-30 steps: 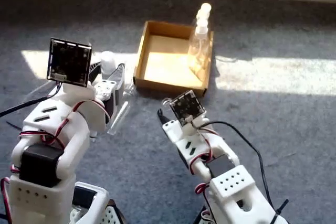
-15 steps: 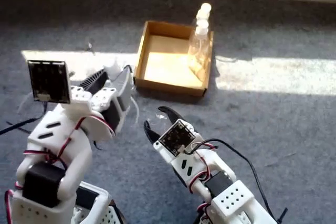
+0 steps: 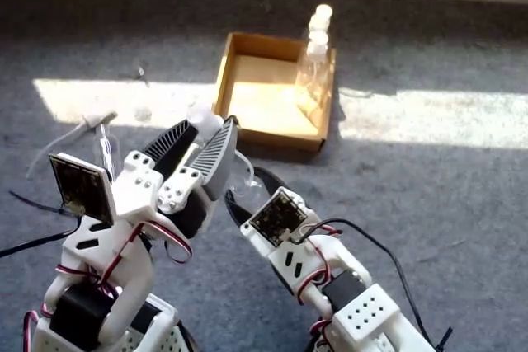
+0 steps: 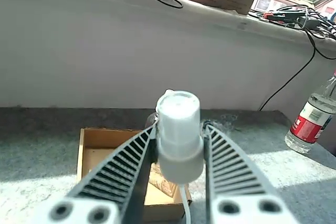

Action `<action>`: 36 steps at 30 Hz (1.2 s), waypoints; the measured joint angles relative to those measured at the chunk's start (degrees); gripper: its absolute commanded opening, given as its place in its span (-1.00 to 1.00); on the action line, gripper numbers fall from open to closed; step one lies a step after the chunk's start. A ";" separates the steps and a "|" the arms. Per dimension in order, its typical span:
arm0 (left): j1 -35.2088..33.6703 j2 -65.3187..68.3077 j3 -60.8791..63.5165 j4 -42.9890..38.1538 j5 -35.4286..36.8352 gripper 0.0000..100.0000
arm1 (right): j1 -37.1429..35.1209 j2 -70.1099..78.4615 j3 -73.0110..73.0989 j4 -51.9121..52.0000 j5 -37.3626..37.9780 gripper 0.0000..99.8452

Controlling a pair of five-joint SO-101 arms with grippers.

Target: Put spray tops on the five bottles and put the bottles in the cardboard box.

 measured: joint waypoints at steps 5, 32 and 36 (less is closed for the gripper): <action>-5.27 -0.53 0.00 0.00 0.00 -0.87 | 0.00 0.00 0.00 0.00 0.00 -0.99; -2.99 -0.97 0.35 -0.35 0.26 -0.87 | 2.73 0.00 0.00 0.00 -5.63 -0.99; -2.99 -0.97 2.81 -2.29 0.26 -0.87 | 2.73 0.00 0.00 0.00 -3.08 -0.99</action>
